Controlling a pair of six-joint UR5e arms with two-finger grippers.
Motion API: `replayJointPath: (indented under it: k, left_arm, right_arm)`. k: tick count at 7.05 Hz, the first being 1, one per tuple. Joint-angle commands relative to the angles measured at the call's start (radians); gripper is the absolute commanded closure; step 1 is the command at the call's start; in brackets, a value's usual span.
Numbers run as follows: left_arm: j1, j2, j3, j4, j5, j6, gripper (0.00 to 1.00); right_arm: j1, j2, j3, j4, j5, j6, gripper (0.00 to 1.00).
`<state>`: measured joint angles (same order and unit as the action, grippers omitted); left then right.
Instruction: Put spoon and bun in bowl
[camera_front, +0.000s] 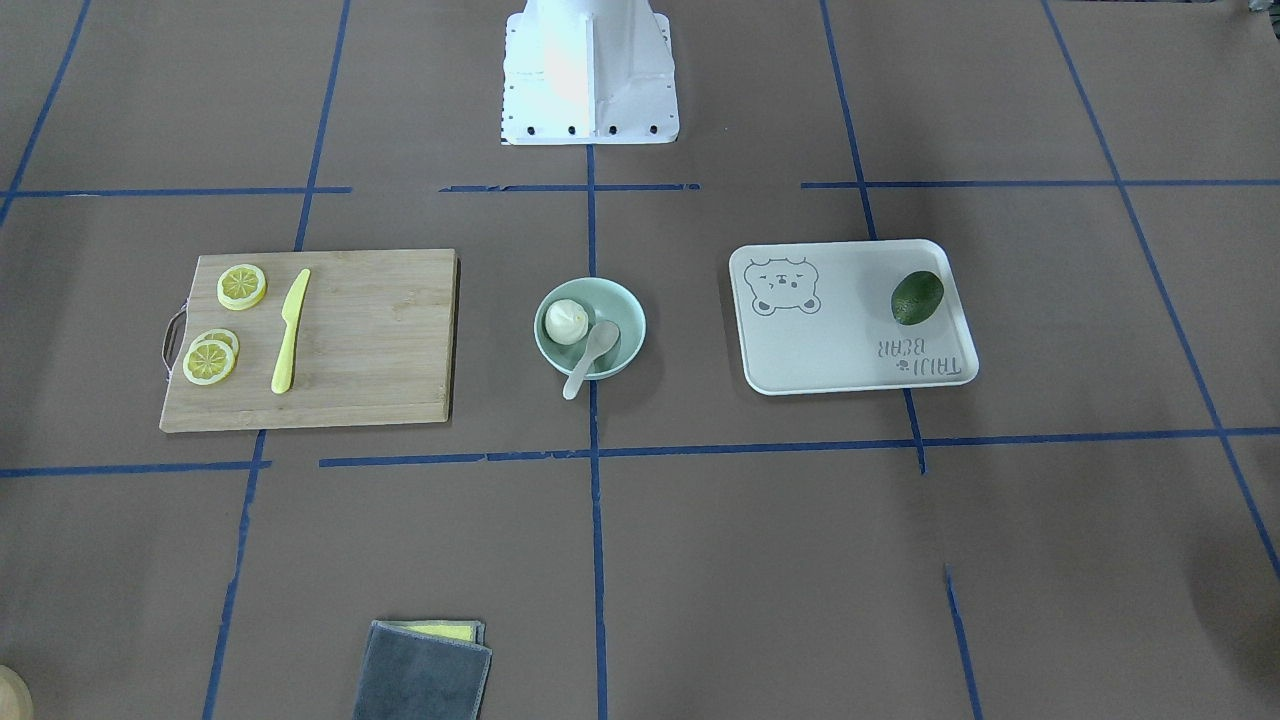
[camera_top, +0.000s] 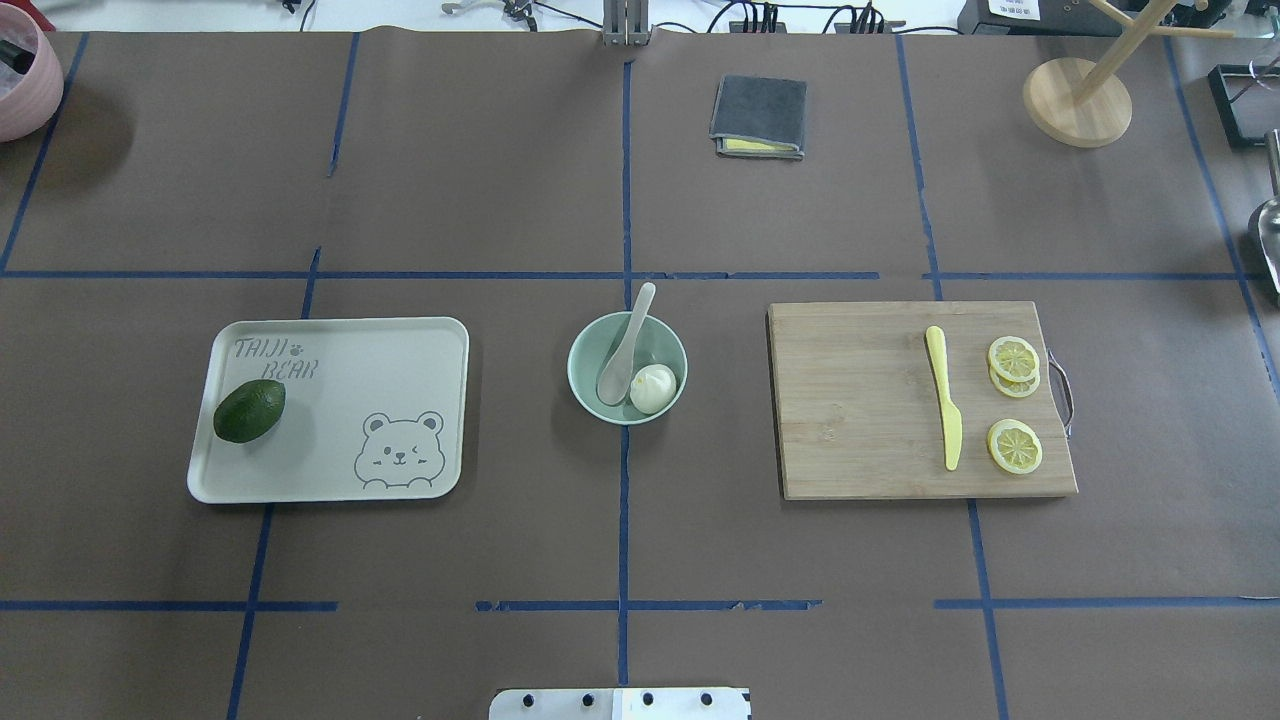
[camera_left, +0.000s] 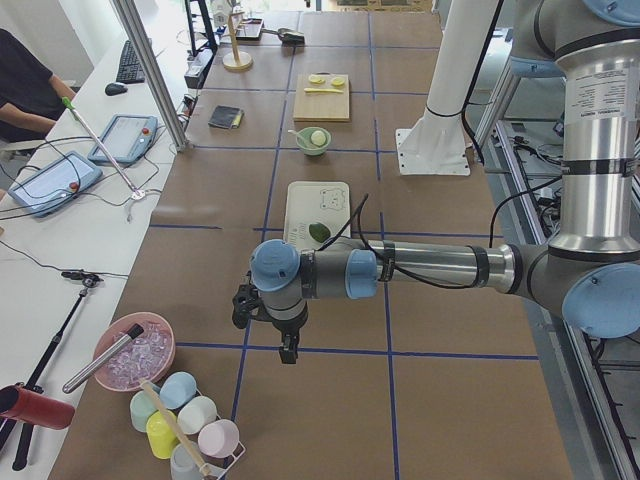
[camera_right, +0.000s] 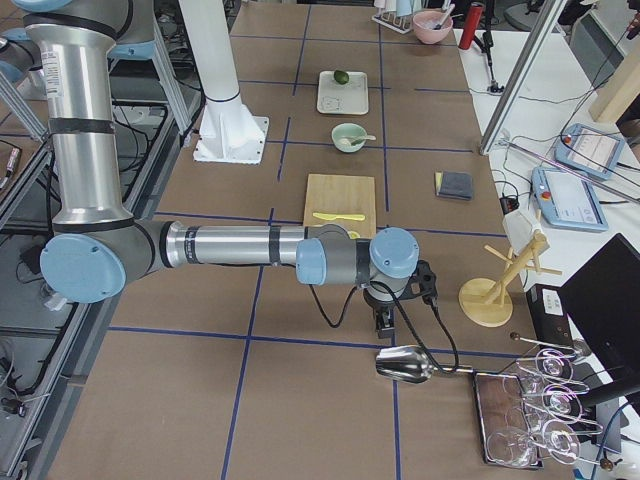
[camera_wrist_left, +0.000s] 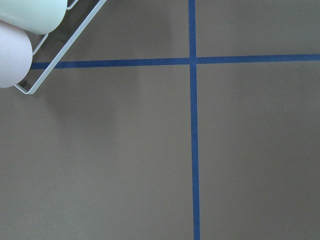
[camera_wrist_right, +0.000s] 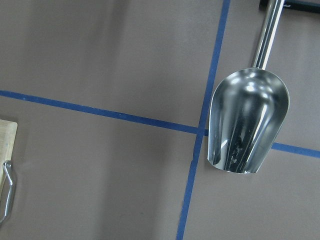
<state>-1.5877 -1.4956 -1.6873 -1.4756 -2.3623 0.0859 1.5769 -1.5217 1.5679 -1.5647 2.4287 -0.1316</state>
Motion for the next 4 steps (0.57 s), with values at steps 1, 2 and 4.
replayJointPath:
  k: [1, 2, 4]
  left_arm:
    - [0.000, 0.000, -0.002, 0.000, 0.000, 0.000, 0.00]
    - [0.000, 0.000, -0.002, 0.000, 0.000, 0.000, 0.00]
    - [0.000, 0.000, -0.002, 0.000, 0.000, 0.000, 0.00]
  right_arm:
    - [0.000, -0.003, 0.000, 0.000, -0.042, 0.090, 0.00]
    - [0.000, -0.003, 0.000, 0.000, -0.043, 0.118, 0.00]
    - [0.000, -0.003, 0.000, 0.000, -0.043, 0.119, 0.00]
